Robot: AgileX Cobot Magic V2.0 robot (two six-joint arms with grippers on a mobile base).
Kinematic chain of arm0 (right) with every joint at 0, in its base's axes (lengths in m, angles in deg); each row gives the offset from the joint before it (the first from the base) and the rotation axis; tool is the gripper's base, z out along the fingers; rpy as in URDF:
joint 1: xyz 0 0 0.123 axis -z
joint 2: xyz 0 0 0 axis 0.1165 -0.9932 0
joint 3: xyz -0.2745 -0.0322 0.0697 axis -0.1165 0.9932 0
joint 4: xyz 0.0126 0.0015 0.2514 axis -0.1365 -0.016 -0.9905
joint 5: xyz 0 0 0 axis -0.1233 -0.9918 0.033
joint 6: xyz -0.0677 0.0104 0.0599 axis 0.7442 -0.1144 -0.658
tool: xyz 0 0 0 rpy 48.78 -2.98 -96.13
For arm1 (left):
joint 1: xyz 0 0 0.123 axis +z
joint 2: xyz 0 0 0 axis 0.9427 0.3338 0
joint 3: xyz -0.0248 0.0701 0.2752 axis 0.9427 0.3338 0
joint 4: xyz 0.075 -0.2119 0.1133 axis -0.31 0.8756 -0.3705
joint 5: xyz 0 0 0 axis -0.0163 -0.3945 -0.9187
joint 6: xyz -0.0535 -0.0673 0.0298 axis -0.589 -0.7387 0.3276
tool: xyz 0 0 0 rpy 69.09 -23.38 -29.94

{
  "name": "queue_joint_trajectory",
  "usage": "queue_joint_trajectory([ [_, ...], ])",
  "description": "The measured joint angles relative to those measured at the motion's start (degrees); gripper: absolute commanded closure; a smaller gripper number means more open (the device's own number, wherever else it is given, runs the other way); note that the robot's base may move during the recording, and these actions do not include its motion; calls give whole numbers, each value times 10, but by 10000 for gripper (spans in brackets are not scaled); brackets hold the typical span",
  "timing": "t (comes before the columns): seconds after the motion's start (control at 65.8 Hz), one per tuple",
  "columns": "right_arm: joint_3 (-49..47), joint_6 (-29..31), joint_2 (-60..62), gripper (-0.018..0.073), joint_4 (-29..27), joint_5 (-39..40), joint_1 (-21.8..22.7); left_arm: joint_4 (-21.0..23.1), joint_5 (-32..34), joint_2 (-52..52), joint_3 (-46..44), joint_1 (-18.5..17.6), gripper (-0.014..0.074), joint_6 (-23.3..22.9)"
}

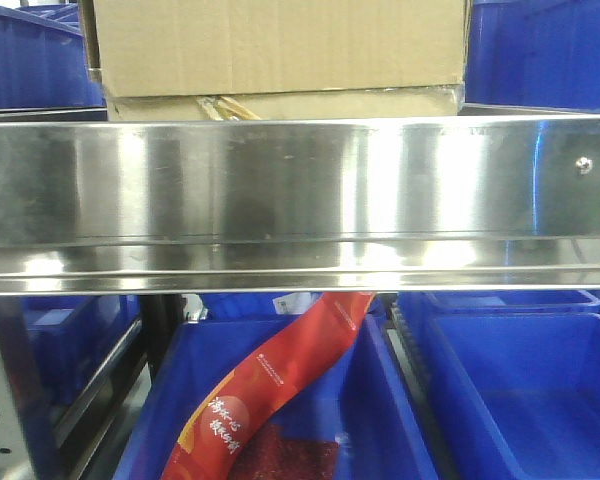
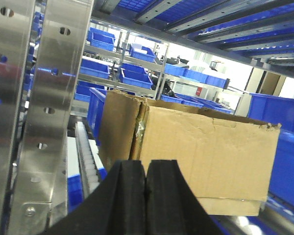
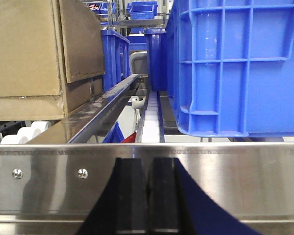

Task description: Stack two boxes on right shelf middle

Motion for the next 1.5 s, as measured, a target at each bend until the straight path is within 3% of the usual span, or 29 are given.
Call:
queue_joint_trajectory([
  [0.106,0,0,0,721,0,0,0,21,11,-19,41,21,697,55],
  [0.198,0,0,0,721,0,0,0,92,33,-45,96,58,697,174],
  [0.273,0,0,0,721,0,0,0,131,37,-71,141,88,697,241],
  [0.38,0,0,0,721,0,0,0,153,39,-107,191,127,697,272],
  [0.562,1,0,0,721,0,-1,0,158,86,-121,262,166,697,280],
  [0.805,1,0,0,721,0,-1,0,131,96,-121,271,168,697,260],
  [1.504,1,0,0,721,0,-1,0,131,106,-121,271,168,697,241],
])
